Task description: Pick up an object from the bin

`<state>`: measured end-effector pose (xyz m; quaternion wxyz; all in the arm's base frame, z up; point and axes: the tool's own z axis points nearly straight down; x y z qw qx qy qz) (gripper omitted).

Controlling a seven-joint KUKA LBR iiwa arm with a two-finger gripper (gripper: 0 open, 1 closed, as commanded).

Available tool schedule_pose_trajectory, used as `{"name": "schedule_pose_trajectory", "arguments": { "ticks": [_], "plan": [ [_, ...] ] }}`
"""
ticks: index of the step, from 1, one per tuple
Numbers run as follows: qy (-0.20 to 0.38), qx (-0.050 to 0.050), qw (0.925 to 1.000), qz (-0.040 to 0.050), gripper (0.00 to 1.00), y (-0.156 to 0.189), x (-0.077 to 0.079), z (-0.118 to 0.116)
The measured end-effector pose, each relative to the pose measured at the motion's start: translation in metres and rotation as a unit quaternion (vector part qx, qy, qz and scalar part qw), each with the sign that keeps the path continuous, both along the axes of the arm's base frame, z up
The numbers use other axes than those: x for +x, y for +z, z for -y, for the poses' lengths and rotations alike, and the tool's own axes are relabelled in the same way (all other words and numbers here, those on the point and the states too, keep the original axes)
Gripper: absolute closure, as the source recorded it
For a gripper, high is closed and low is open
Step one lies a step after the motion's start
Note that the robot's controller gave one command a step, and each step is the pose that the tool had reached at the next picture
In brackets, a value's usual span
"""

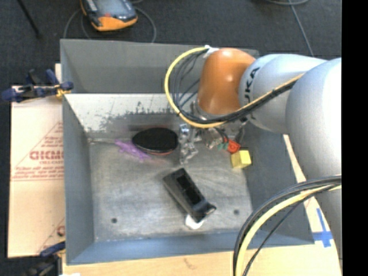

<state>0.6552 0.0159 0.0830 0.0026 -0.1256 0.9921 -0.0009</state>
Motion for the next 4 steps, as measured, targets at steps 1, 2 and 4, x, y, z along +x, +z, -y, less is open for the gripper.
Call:
{"name": "schedule_pose_trajectory", "arguments": {
  "ticks": [1, 2, 4],
  "plan": [
    [0.006, 0.000, 1.0000, -0.0040, 1.00, 0.049, -0.015, 0.004],
    [0.021, 0.000, 0.9998, -0.0003, 0.00, 0.077, -0.029, -0.008],
    [0.056, -0.001, 0.9984, 0.0028, 0.00, 0.045, -0.032, -0.026]
  ]
}}
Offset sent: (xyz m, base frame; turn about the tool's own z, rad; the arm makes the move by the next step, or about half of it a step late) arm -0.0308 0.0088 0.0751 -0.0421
